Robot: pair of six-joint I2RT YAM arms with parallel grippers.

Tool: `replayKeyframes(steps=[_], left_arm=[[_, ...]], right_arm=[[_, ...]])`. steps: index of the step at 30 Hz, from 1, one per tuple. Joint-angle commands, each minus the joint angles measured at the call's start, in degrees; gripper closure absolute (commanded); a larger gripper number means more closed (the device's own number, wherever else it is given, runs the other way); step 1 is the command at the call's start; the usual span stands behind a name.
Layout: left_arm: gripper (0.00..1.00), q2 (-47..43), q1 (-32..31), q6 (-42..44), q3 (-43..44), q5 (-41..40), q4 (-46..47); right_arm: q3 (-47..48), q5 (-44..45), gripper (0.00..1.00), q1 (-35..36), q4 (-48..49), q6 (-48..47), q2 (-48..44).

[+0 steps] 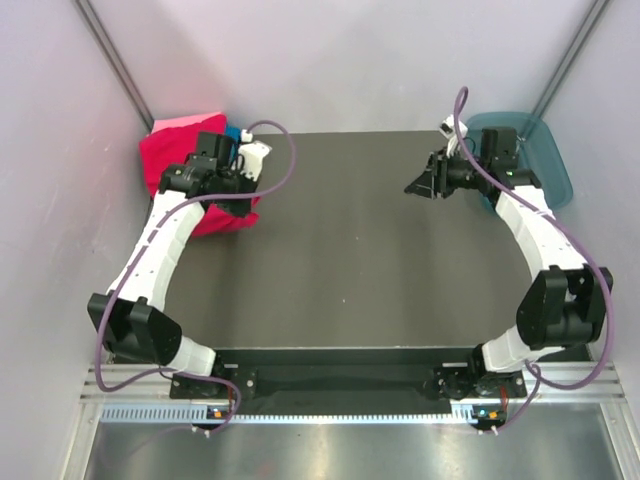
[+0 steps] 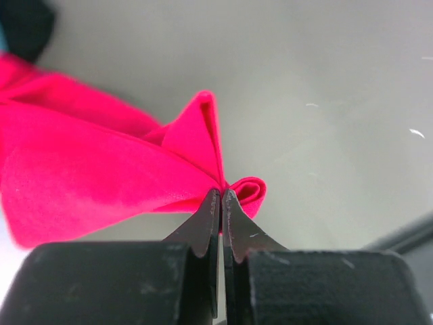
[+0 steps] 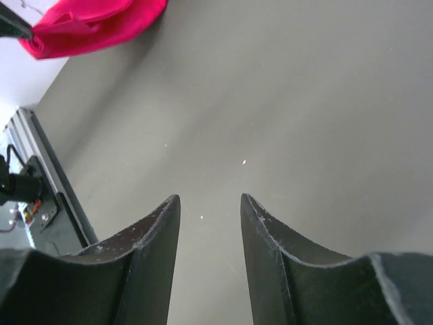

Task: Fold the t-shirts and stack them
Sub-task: Fold the tshirt

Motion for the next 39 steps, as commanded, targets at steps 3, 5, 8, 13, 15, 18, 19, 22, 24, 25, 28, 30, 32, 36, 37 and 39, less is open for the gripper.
replayKeyframes(steps=[3, 5, 8, 13, 15, 18, 19, 22, 24, 25, 28, 30, 32, 36, 37, 39], left_arm=[[1.0, 1.15, -7.26, 5.25, 10.64, 15.23, -4.03], [1.0, 3.34, -10.26, 5.96, 17.81, 16.83, -4.03], [1.0, 10.28, -16.59, 6.75, 31.27, 15.44, -2.62], [1.0, 23.38, -25.91, 7.19, 54.72, 9.3, 3.77], [1.0, 26.02, -28.01, 6.93, 57.14, 7.8, 9.65], [1.0, 27.08, -29.69, 7.11, 56.88, 7.17, 14.6], [1.0, 27.35, -29.96, 7.02, 56.62, 7.61, 15.39], [1.0, 26.74, -30.4, 6.41, 50.51, 10.68, 16.18], [1.0, 24.81, -30.4, 5.44, 45.31, 12.53, 17.77], [1.0, 24.37, -30.4, 5.26, 41.1, 13.32, 18.12], [0.93, 23.66, -30.4, 4.74, 36.25, 15.7, 19.35], [0.85, 24.53, -30.4, 4.38, 36.05, 16.22, 19.27], [0.63, 25.15, -30.4, 4.21, 36.75, 17.1, 19.26], [0.37, 23.93, -30.31, 3.15, 36.67, 11.86, 22.42], [0.34, 23.14, -30.23, 2.98, 35.1, 5.31, 24.87], [0.32, 20.68, -28.39, 2.54, 30.29, 0.25, 26.99]], right_arm=[[-0.92, 0.15, 0.59, -0.72, -0.32, -4.56, -7.8], [-0.84, 1.12, 0.59, -1.07, -0.15, -5.01, -9.73], [-0.4, 3.06, 0.59, -2.38, 1.25, -4.14, -11.58], [1.97, 3.33, 0.59, -7.22, 3.81, -1.06, -13.08], [3.64, 2.89, 0.6, -9.41, 3.89, -0.01, -12.91], [4.52, 2.27, 0.59, -11.88, 4.16, 0.7, -12.82], [4.53, 2.27, 0.59, -12.4, 4.16, 0.7, -12.73], [3.65, 2.01, 0.59, -13.99, 4.16, 0.27, -12.64], [2.86, 1.83, 0.59, -14.87, 4.25, -0.09, -12.38], [2.68, 1.83, 0.59, -15.13, 4.33, -0.09, -11.77], [2.42, 1.83, 0.59, -15.48, 4.77, 0.18, -10.19], [2.24, 1.74, 0.59, -15.49, 6.09, 1.49, -9.13], [2.15, 1.57, 0.59, -15.49, 7.75, 4.28, -7.37], [4.34, 1.21, 0.59, -15.22, 9.34, 6.15, -3.69], [5.31, 1.39, 0.59, -14.96, 8.21, 5.72, -1.85], [9.08, 3.4, 0.59, -13.38, 5.75, 2.3, 0.79]])
